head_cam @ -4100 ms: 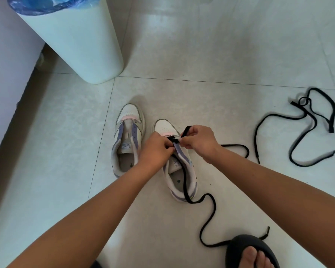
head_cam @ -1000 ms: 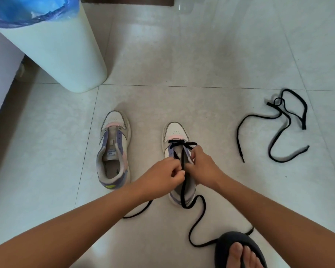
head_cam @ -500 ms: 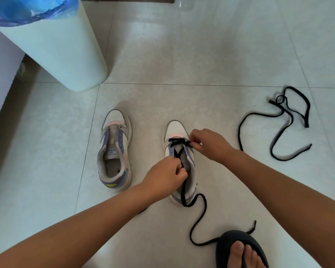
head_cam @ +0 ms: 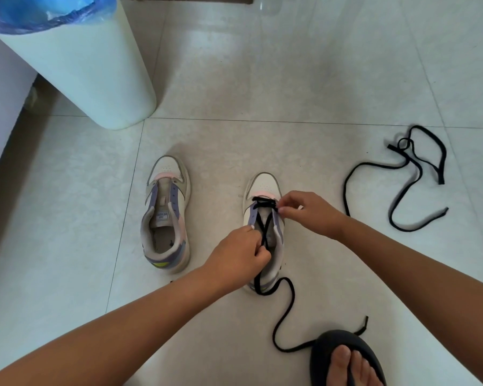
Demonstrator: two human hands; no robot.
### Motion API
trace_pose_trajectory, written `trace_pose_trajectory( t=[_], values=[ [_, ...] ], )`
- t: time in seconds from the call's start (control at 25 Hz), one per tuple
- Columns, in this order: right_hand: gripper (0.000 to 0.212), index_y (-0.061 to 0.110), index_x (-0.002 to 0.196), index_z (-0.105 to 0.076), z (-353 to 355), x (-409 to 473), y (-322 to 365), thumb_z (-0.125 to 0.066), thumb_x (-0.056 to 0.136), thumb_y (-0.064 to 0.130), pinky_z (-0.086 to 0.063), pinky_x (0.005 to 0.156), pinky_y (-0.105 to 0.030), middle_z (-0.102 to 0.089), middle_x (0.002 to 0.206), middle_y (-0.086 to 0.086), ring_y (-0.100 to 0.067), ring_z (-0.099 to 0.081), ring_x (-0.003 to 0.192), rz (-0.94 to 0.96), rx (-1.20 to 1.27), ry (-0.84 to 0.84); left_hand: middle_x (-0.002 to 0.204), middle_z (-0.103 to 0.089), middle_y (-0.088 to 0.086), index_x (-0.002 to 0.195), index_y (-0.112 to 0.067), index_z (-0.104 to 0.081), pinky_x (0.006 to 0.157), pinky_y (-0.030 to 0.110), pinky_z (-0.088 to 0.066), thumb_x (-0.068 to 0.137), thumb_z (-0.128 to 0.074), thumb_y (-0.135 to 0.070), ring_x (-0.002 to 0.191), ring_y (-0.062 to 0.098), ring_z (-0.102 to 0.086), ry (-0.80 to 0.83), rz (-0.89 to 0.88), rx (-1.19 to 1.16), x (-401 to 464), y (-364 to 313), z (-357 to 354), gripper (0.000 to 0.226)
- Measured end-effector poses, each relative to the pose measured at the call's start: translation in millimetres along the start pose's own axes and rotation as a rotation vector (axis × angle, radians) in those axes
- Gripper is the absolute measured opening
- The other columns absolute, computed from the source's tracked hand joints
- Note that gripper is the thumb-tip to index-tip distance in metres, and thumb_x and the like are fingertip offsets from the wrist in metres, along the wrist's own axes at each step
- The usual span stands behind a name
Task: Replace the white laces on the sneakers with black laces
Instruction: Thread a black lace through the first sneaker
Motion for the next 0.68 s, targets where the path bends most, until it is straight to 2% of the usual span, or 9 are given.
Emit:
trace_pose_trajectory(
  t=[0.12, 0.2, 0.32, 0.44, 0.52, 0.68],
  values=[
    [0.006, 0.014, 0.087, -0.064, -1.2, 6.7, -5.2, -0.064, 0.088, 0.02, -0.047, 0.077, -0.023, -0.068, 0.076, 0.006, -0.008, -0.063, 0.076, -0.075, -0.049, 0.067, 0.068, -0.034, -0.003, 0.061, -0.016, -0.03, 0.054, 0.023, -0.026, 0.089, -0.046, -0.019, 0.058, 0.01, -0.031, 0.013, -0.002, 0.02, 1.0, 0.4, -0.3, 0.032],
    [0.005, 0.014, 0.086, -0.065, 1.6, 10.1, 3.7, -0.065, 0.086, 0.019, -0.045, 0.073, -0.022, -0.066, 0.078, 0.005, -0.011, -0.061, 0.079, -0.036, -0.196, 0.086, 0.068, -0.033, -0.003, 0.061, -0.016, -0.029, 0.053, 0.023, -0.025, 0.089, -0.046, -0.019, 0.058, 0.01, -0.03, 0.022, 0.003, 0.023, 1.4, 1.4, -0.3, 0.032],
    [0.005, 0.019, 0.08, -0.061, 0.0, 13.0, 15.2, -0.065, 0.083, 0.018, -0.045, 0.076, -0.028, -0.062, 0.082, 0.005, -0.016, -0.058, 0.085, 0.017, -0.354, 0.105, 0.068, -0.035, -0.002, 0.062, -0.015, -0.031, 0.054, 0.024, -0.026, 0.088, -0.046, -0.02, 0.058, 0.011, -0.03, 0.052, 0.016, 0.027, 2.1, 2.1, 0.4, 0.031],
    [0.01, 0.014, 0.08, -0.062, -1.7, 13.8, 9.9, -0.064, 0.086, 0.023, -0.042, 0.066, -0.02, -0.061, 0.076, 0.009, -0.009, -0.055, 0.075, -0.058, -0.235, 0.153, 0.069, -0.038, 0.002, 0.067, -0.012, -0.036, 0.053, 0.025, -0.026, 0.088, -0.048, -0.02, 0.058, 0.013, -0.032, 0.11, 0.032, 0.026, 3.6, 2.4, 4.2, 0.026],
    [0.016, 0.012, 0.082, -0.066, -0.7, 14.5, 4.0, -0.06, 0.09, 0.025, -0.04, 0.068, -0.02, -0.066, 0.075, 0.008, -0.004, -0.056, 0.072, -0.096, -0.2, 0.224, 0.07, -0.038, 0.003, 0.069, -0.011, -0.038, 0.052, 0.024, -0.024, 0.088, -0.048, -0.019, 0.058, 0.012, -0.03, 0.141, 0.047, 0.016, 3.9, 4.2, 8.3, 0.023],
    [0.009, 0.016, 0.086, -0.07, -5.1, 11.8, -1.1, -0.062, 0.089, 0.019, -0.04, 0.072, -0.02, -0.065, 0.074, 0.008, -0.008, -0.056, 0.078, -0.087, -0.35, 0.388, 0.07, -0.038, 0.003, 0.068, -0.012, -0.036, 0.053, 0.023, -0.023, 0.087, -0.049, -0.018, 0.059, 0.012, -0.03, 0.141, 0.07, -0.004, 3.1, 8.6, 14.9, 0.024]
  ],
)
Point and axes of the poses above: each hand's wrist, its own x-axis towards the middle knuckle, its own z-axis out of the back of the hand, y = z × x, the point moved 10 cm from there along x, towards the middle knuckle
